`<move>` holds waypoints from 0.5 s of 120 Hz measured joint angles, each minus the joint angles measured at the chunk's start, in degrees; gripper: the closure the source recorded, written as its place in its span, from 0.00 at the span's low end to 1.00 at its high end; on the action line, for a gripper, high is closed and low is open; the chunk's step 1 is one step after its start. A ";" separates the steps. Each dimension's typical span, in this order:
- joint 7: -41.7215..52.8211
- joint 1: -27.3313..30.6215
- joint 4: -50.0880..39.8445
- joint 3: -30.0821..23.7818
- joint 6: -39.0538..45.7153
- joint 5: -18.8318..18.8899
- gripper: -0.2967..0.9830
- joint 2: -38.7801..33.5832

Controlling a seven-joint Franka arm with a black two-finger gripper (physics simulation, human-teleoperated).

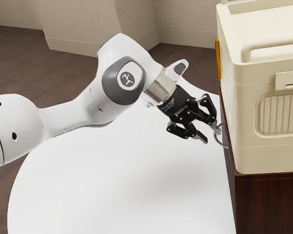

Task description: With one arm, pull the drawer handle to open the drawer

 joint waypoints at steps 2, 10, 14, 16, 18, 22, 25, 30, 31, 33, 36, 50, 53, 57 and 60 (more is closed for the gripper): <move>0.06 0.00 0.00 0.00 0.01 -0.09 0.59 0.03; 0.30 0.07 -0.01 0.04 0.05 -0.31 0.59 0.09; 0.38 0.08 -0.05 0.10 0.06 -0.40 0.59 0.20; 0.42 0.09 -0.09 0.11 0.07 -0.47 0.59 0.24; 0.45 0.10 -0.11 0.13 0.07 -0.53 0.59 0.28; 0.51 0.12 -0.15 0.17 0.10 -0.63 0.59 0.32; 0.55 0.14 -0.16 0.21 0.11 -0.69 0.59 0.34; 0.63 0.20 -0.18 0.28 0.13 -0.72 0.59 0.45; 0.65 0.21 -0.18 0.29 0.13 -0.72 0.59 0.49; 0.68 0.24 -0.18 0.30 0.15 -0.72 0.59 0.59; 0.74 0.26 -0.18 0.31 0.18 -0.71 0.59 0.70; 0.98 0.28 -0.12 0.33 0.35 -0.69 0.62 1.15; 1.02 0.28 -0.11 0.33 0.38 -0.67 0.62 1.18; 1.06 0.27 -0.11 0.33 0.41 -0.63 0.63 1.21; 1.08 0.27 -0.10 0.33 0.43 -0.62 0.63 1.22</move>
